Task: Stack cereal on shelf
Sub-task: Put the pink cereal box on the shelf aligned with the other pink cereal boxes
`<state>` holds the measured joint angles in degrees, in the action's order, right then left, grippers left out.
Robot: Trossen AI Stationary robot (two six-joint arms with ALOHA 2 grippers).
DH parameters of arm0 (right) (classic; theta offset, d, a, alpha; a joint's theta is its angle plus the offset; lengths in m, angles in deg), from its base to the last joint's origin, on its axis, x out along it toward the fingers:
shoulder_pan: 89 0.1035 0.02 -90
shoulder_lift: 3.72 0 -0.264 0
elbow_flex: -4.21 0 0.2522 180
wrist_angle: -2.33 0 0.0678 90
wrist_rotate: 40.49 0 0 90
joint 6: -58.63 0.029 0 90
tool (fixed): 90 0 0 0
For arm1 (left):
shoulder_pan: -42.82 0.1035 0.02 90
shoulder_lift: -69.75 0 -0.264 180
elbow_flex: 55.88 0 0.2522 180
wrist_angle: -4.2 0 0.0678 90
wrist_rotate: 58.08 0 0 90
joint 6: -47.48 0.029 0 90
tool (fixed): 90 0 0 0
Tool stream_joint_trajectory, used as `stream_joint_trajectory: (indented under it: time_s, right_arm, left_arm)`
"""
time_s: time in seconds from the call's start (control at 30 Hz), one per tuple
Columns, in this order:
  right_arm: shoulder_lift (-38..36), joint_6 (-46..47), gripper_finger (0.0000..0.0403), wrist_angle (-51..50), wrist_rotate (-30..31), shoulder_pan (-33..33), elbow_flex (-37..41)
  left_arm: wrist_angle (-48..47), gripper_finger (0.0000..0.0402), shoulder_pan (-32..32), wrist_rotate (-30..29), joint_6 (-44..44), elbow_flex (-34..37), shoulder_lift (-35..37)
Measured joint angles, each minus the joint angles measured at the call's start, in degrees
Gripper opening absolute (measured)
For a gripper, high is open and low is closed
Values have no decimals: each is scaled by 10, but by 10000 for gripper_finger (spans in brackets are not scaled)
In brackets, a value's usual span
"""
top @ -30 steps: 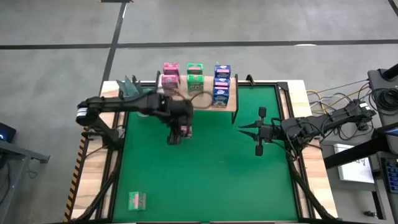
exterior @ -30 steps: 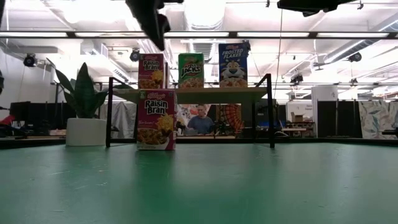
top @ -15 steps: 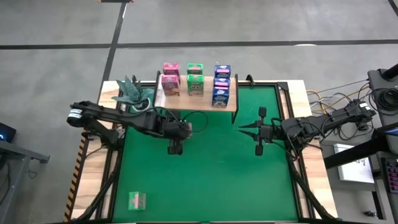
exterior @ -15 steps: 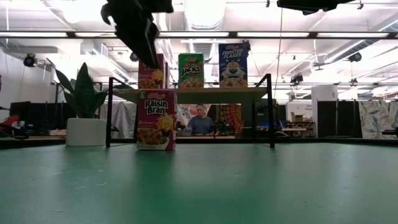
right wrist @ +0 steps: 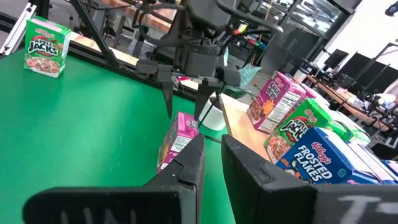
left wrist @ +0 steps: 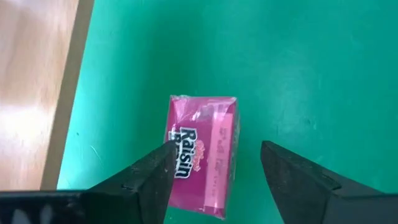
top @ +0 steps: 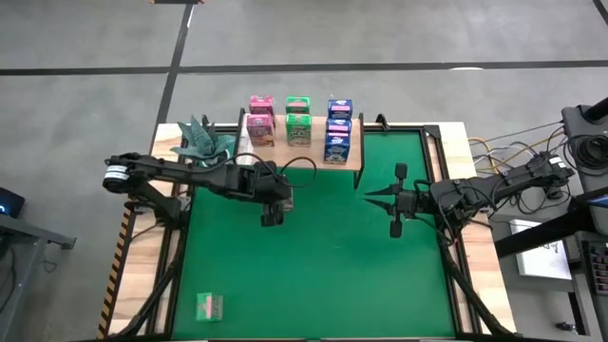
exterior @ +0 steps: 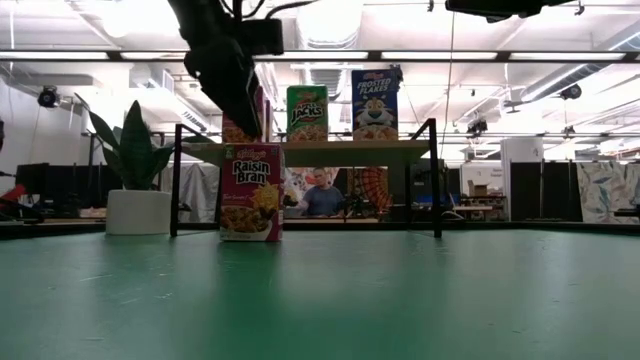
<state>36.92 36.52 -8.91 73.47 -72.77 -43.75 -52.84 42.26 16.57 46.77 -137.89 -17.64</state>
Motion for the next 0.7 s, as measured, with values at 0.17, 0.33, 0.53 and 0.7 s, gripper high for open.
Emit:
stream_joint_trajectory:
  time_s: [0.17, 0.33, 0.53, 0.7]
  right_arm:
    - [0, 0, 43, 0, 0, 0, 0]
    - [0, -1, 43, 0, 0, 0, 0]
    - [0, -2, 43, 0, 0, 0, 0]
    - [0, -3, 43, -1, 0, 0, 0]
  left_arm:
    - [6, 255, 7, 1, 14, 4, 0]
    - [14, 277, 16, 3, 32, 16, 0]
    - [30, 279, 33, 3, 34, 33, -6]
    - [36, 276, 35, 3, 40, 35, -6]
